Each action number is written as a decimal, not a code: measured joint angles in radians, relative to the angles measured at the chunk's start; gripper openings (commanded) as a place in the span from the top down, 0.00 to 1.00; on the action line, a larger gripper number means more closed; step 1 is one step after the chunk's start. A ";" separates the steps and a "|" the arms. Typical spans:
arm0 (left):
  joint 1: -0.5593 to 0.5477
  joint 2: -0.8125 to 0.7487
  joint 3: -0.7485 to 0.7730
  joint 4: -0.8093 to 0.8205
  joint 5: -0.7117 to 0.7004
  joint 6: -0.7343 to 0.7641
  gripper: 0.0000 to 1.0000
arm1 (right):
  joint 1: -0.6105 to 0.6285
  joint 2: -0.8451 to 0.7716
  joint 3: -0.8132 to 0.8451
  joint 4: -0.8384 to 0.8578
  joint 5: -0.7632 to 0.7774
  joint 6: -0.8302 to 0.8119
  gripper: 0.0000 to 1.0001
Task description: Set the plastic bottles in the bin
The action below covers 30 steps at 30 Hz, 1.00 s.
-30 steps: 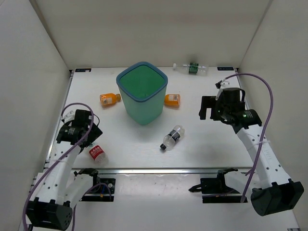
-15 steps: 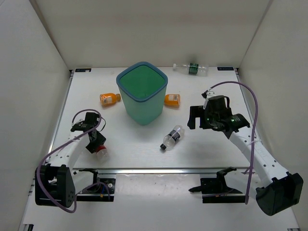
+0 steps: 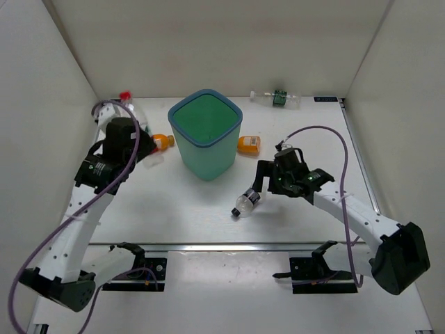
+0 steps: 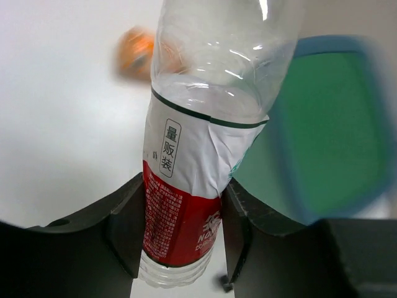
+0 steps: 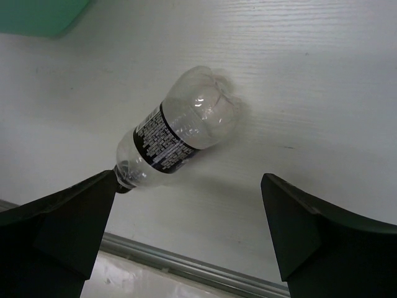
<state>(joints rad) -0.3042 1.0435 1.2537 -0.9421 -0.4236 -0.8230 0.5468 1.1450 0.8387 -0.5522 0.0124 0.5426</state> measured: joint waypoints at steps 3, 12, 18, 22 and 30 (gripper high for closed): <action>-0.129 0.034 0.180 0.132 -0.010 0.101 0.58 | 0.036 0.064 -0.019 0.042 0.056 0.068 0.01; -0.257 0.427 0.508 0.451 0.031 0.377 0.47 | 0.040 0.176 -0.067 0.127 0.130 0.205 0.01; -0.264 0.623 0.499 0.463 0.046 0.436 0.15 | 0.047 0.187 -0.066 0.156 0.160 0.257 0.01; -0.269 0.623 0.484 0.438 0.058 0.450 0.01 | 0.050 0.197 -0.049 0.158 0.175 0.281 0.01; -0.281 0.509 0.581 0.372 0.032 0.482 0.01 | 0.091 0.261 0.002 0.169 0.194 0.323 0.01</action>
<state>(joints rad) -0.5850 1.5528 1.8347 -0.5701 -0.3912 -0.3412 0.6376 1.4063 0.8410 -0.3836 0.2062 0.8658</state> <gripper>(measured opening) 0.986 0.991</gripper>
